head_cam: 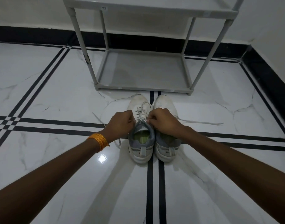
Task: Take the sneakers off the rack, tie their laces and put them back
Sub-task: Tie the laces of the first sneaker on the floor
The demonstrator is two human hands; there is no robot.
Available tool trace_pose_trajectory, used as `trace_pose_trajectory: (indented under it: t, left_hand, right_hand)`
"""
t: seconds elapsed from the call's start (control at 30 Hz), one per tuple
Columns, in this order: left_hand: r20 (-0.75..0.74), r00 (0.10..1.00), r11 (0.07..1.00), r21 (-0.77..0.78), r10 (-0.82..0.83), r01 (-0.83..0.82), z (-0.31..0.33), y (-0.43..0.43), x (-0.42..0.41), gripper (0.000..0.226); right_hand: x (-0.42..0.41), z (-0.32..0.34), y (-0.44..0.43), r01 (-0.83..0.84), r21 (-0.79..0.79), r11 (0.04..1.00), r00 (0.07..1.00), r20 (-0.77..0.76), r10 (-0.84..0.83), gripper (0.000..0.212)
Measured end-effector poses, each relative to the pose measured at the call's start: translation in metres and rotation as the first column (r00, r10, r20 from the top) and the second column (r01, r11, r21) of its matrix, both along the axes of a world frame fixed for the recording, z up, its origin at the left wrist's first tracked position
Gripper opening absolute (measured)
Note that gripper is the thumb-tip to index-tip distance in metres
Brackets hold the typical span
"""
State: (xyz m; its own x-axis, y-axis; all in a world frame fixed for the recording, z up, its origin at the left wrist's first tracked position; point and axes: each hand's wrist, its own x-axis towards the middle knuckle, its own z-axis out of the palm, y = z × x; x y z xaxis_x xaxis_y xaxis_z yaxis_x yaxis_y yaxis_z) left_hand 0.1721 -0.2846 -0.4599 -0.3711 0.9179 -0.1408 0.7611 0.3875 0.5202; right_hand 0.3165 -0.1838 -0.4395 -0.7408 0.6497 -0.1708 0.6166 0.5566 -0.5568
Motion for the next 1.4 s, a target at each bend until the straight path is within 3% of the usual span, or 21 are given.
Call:
trace_pose_trajectory:
  t: [0.1, 0.2, 0.3, 0.53, 0.63, 0.8, 0.93, 1.03, 1.1, 1.17, 1.23, 1.3, 1.33, 1.37, 1.4]
  left_hand:
    - [0.250, 0.958, 0.987, 0.033, 0.141, -0.154, -0.003, 0.000, 0.002, 0.030]
    - [0.529, 0.808, 0.937, 0.061, 0.261, -0.343, -0.002, -0.002, 0.009, 0.036]
    - [0.557, 0.777, 0.924, 0.045, 0.293, -0.380, -0.001, 0.000, 0.014, 0.043]
    - [0.504, 0.817, 0.927, 0.077, 0.282, -0.368, -0.003, 0.001, 0.016, 0.043]
    - [0.403, 0.888, 0.946, 0.136, 0.219, -0.295, -0.002, -0.005, 0.008, 0.035]
    - [0.326, 0.945, 0.979, 0.188, 0.017, -0.082, 0.041, -0.018, -0.014, 0.045]
    - [0.188, 0.948, 0.954, 0.202, -0.258, 0.220, 0.078, -0.007, -0.006, 0.030]
    - [-0.158, 0.808, 0.801, 0.119, -0.568, 0.587, 0.087, 0.005, 0.019, 0.017]
    - [-0.434, 0.656, 0.721, 0.019, -0.618, 0.692, 0.086, 0.013, 0.029, 0.017]
    - [-0.631, 0.572, 0.768, -0.059, -0.524, 0.638, 0.089, 0.022, 0.028, 0.029]
    - [-0.691, 0.574, 0.863, -0.144, -0.438, 0.485, 0.096, 0.029, 0.020, 0.033]
    - [-0.499, 0.774, 0.917, -0.141, -0.391, 0.373, 0.106, 0.034, 0.013, 0.036]
    - [-0.260, 0.902, 0.939, -0.087, -0.344, 0.333, 0.111, 0.035, 0.010, 0.039]
    - [0.015, 0.961, 0.961, -0.012, -0.274, 0.275, 0.114, 0.034, 0.010, 0.041]
    - [0.246, 0.948, 0.979, 0.038, -0.202, 0.199, 0.118, 0.033, 0.011, 0.042]
  right_hand:
    - [0.002, -0.003, -0.002, 0.135, -0.080, 0.988, 0.985, -0.097, -0.143, 0.010]
    - [0.002, -0.006, -0.006, 0.246, -0.129, 0.961, 0.953, -0.151, -0.264, 0.026]
    - [-0.002, -0.008, -0.012, 0.268, -0.116, 0.956, 0.947, -0.152, -0.284, 0.032]
    - [0.000, -0.010, -0.011, 0.241, -0.056, 0.969, 0.957, -0.154, -0.247, 0.035]
    - [0.005, -0.006, -0.003, 0.195, -0.019, 0.981, 0.975, -0.105, -0.195, 0.036]
    - [0.024, 0.029, 0.026, 0.114, -0.058, 0.992, 0.992, 0.064, -0.110, 0.047]
    - [0.019, 0.078, 0.038, 0.059, -0.085, 0.995, 0.995, -0.072, -0.065, 0.035]
    - [0.005, 0.099, 0.034, -0.068, 0.038, 0.997, 0.985, -0.156, 0.073, 0.033]
    - [-0.003, 0.106, 0.027, -0.179, 0.129, 0.975, 0.968, -0.157, 0.198, 0.030]
    - [-0.006, 0.111, 0.024, -0.231, 0.203, 0.952, 0.948, -0.176, 0.267, 0.023]
    - [-0.004, 0.109, 0.026, -0.194, 0.269, 0.943, 0.942, -0.218, 0.256, 0.013]
    - [0.001, 0.101, 0.030, -0.097, 0.295, 0.951, 0.944, -0.275, 0.181, 0.019]
    - [0.004, 0.097, 0.031, -0.054, 0.295, 0.954, 0.948, -0.285, 0.141, 0.032]
    - [0.007, 0.093, 0.030, -0.037, 0.283, 0.958, 0.955, -0.273, 0.117, 0.042]
    - [0.009, 0.089, 0.027, -0.048, 0.249, 0.967, 0.962, -0.248, 0.111, 0.044]
